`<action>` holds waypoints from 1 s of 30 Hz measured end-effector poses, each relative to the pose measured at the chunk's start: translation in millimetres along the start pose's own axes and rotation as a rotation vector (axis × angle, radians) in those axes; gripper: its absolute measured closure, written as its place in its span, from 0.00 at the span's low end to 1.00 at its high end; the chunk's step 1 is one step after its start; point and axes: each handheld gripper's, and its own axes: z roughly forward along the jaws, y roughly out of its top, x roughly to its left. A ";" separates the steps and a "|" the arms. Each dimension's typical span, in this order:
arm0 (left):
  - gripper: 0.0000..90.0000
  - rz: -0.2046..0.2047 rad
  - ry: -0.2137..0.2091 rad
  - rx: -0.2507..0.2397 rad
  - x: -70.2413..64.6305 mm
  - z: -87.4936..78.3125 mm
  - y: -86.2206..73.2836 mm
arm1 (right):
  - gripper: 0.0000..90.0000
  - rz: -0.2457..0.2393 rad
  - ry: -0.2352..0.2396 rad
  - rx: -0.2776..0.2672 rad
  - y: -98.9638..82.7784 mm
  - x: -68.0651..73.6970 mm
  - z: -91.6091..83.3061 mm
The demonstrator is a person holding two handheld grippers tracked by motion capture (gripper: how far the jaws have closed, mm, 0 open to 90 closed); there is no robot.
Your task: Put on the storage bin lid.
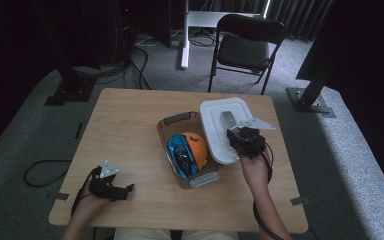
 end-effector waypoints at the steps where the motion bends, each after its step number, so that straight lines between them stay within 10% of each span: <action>1: 0.03 0.000 0.000 0.000 0.0 0.0 0.0 | 0.75 -0.004 0.009 0.003 0.3 3.5 1.8; 30: 0.03 -0.004 0.002 0.001 0.1 0.0 0.0 | 0.75 -0.090 0.189 0.047 -2.0 91.9 26.0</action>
